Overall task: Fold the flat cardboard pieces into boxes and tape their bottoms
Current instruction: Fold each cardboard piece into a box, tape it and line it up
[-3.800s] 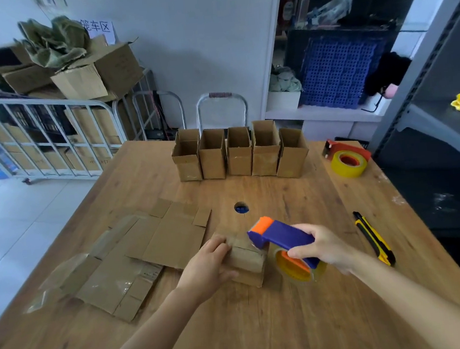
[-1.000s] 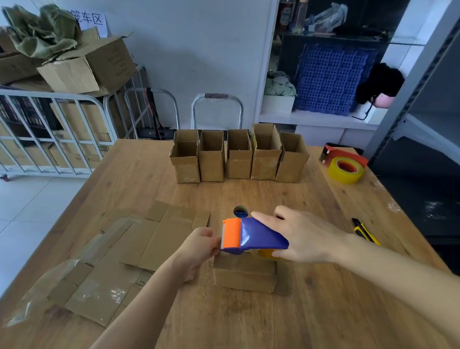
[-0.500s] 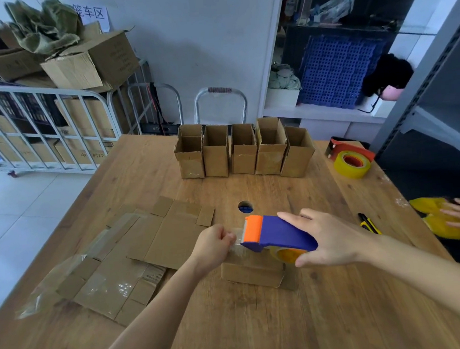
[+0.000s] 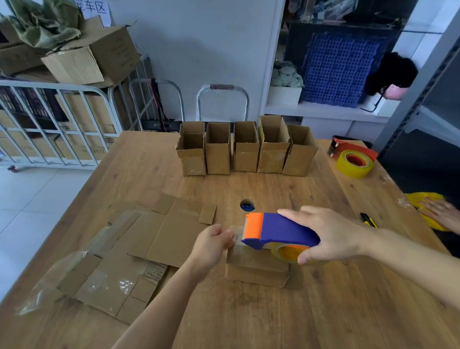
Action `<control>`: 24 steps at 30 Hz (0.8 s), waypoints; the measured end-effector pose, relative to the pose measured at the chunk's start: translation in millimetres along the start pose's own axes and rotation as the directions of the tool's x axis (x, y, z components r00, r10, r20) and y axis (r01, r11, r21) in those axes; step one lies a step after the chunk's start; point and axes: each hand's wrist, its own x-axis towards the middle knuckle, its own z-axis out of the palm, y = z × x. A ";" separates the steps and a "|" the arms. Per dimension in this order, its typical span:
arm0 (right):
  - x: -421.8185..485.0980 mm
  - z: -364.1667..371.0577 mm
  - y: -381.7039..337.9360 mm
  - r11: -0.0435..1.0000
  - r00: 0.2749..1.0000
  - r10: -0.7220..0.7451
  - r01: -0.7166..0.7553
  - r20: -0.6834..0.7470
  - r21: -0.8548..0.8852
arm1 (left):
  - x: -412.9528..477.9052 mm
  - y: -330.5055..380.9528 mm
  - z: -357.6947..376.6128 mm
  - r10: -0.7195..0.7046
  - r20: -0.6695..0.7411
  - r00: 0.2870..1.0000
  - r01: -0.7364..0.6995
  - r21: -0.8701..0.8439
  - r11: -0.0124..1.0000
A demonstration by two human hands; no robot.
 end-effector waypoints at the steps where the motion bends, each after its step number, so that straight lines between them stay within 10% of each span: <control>1: 1.0 1.1 -0.5 1.000 1.000 -0.001 0.001 -0.001 -0.003 | -1.4 -0.1 1.8 0.014 -0.024 1.000 -0.014 0.026 1.000; 8: -3.9 3.4 0.4 0.997 1.000 -0.008 0.007 -0.015 -0.072 | -13.2 -3.6 8.3 0.285 -0.020 0.958 -0.242 0.473 0.847; 24: 1.7 -0.4 -4.5 1.000 0.999 -0.014 0.014 -0.038 0.002 | -1.9 8.0 2.8 0.080 -0.127 0.989 -0.065 0.113 0.991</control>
